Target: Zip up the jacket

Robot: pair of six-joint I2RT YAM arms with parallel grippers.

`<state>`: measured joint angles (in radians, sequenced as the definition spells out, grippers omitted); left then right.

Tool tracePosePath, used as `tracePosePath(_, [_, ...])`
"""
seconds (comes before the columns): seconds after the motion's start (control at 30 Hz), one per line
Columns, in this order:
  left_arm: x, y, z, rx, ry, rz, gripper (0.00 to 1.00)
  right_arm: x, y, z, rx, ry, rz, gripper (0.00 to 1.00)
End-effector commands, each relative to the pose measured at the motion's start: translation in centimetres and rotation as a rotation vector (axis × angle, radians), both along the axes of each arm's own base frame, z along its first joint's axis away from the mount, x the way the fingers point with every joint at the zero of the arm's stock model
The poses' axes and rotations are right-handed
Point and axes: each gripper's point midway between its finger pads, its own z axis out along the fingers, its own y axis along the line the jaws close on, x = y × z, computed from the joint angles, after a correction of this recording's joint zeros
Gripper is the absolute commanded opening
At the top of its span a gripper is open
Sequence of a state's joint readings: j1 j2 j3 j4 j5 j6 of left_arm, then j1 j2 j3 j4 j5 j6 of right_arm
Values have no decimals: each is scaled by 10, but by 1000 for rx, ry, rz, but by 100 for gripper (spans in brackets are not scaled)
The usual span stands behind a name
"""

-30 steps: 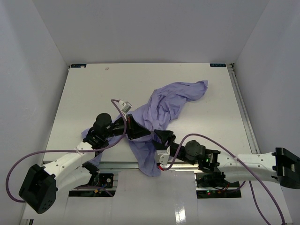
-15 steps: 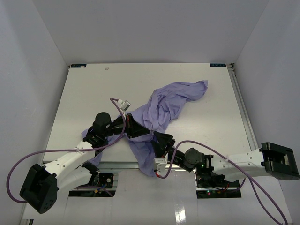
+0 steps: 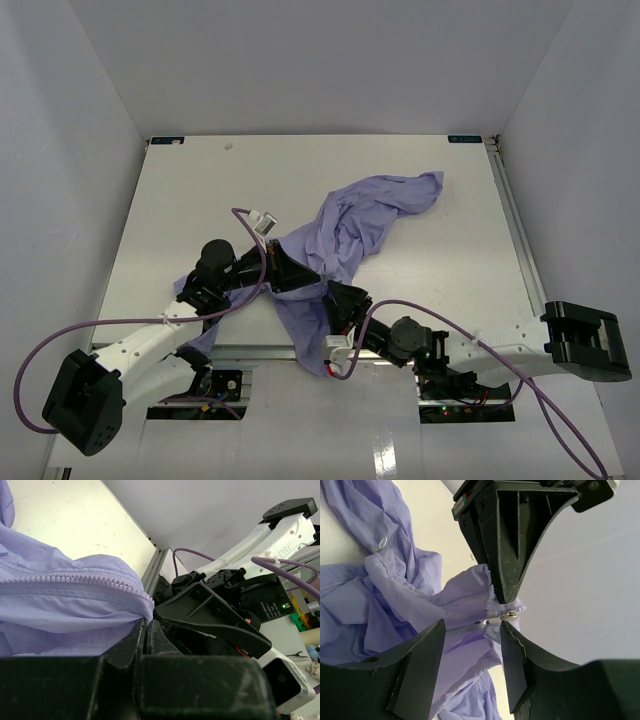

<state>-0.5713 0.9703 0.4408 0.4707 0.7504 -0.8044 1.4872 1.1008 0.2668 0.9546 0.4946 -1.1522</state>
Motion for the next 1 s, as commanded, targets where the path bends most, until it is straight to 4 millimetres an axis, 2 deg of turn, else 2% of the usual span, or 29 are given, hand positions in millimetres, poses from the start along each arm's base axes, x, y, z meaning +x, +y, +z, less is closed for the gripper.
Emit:
tracePosePath(0.0, [-4,2,10,-29,-37,-16,0,0,4,27,110,1,-1,53])
tracePosePath(0.13, [-5,2,9,-31,-37,-16,0,2,8,29,107,-9,-13,50])
tracePosePath(0.37, [-7,2,6,-35,-35,-24,0,7,10,39,143,-17,-28,39])
tracePosePath(0.67, [-6,4,1,-21,-34,-11,0,14,-1,47,179,-9,-77,17])
tracePosePath(0.97, [-5,4,-3,-18,-28,-9,0,20,-12,56,205,-7,-126,8])
